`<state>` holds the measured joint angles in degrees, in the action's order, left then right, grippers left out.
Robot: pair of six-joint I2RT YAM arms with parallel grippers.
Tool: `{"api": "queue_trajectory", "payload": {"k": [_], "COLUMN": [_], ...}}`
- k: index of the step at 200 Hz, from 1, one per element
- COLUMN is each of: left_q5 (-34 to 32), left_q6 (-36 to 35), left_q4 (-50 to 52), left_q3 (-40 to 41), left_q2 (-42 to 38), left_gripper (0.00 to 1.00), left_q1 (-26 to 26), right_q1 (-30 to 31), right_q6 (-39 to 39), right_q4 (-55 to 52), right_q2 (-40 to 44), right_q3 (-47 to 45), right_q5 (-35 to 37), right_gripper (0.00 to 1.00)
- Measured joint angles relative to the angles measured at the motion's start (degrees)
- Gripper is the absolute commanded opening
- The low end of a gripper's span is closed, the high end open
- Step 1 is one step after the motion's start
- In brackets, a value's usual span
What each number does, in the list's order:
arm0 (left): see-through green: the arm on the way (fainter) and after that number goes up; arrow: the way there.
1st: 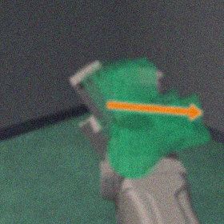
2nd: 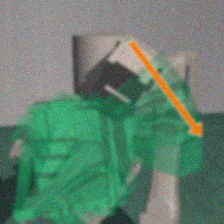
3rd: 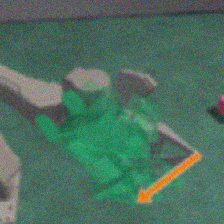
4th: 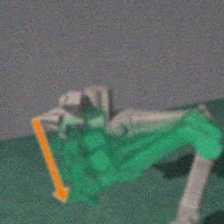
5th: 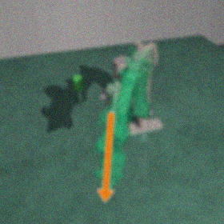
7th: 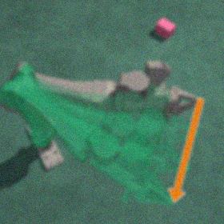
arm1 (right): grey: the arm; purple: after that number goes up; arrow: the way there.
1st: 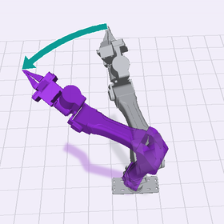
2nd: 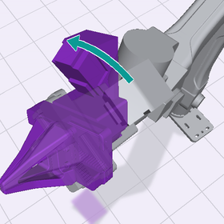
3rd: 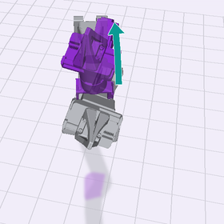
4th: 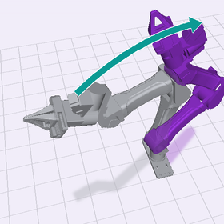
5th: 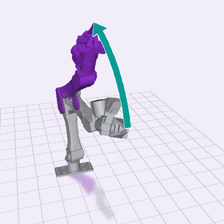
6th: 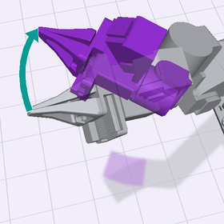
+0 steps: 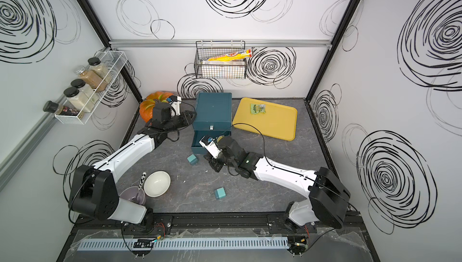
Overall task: Place the plugs into the drawer by color
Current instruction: Close the drawer in the storage box.
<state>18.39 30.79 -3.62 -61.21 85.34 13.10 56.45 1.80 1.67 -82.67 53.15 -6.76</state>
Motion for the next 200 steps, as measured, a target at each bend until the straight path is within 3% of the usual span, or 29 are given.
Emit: {"api": "queue_trajectory", "payload": {"k": [40,100,155,200], "left_q5": [0.07,0.66,0.63,0.61], "left_q6": [-0.17,-0.37,-0.42,-0.37], "left_q4": [-0.15,-1.38,-1.44,-1.57], "left_q3": [0.0,-0.04,-0.09,-0.07], "left_q2": [0.13,0.85,0.87,0.85], "left_gripper": [0.33,0.3,0.29,0.28], "left_q1": [-0.02,-0.15,-0.15,-0.15], "right_q1": [0.0,0.26,0.37,1.14], "right_q6": [-1.07,-2.8,-5.35,-8.31], "right_q4": [-3.08,-2.25,-1.09,2.93], "right_q2": [-8.24,-10.88,-18.64,-20.35], "right_q3": [3.43,7.63,14.4,14.4], "right_q5": [5.29,21.4,32.46,39.8], "right_gripper": [0.2,0.21,0.21,0.2]}}
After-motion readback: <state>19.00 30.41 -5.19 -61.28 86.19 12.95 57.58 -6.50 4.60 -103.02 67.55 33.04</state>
